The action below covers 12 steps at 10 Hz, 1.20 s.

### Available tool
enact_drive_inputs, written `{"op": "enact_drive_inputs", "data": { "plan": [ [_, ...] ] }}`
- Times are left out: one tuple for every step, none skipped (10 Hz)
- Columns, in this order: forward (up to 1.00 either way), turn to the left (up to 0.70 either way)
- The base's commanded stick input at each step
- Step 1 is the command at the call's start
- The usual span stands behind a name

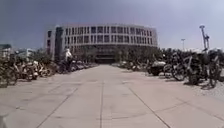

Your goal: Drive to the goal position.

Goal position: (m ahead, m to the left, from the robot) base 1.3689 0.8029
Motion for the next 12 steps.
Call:
{"op": "enact_drive_inputs", "data": {
  "plan": [
    [0.7, 0.0],
    [0.7, 0.0],
    [0.7, 0.0],
    [0.7, 0.0],
    [0.7, 0.0],
    [0.7, 0.0],
    [0.7, 0.0],
    [0.7, 0.0],
    [0.7, 0.0],
    [0.7, 0.0],
    [0.7, 0.0],
    [0.7, 0.0]
  ]
}}
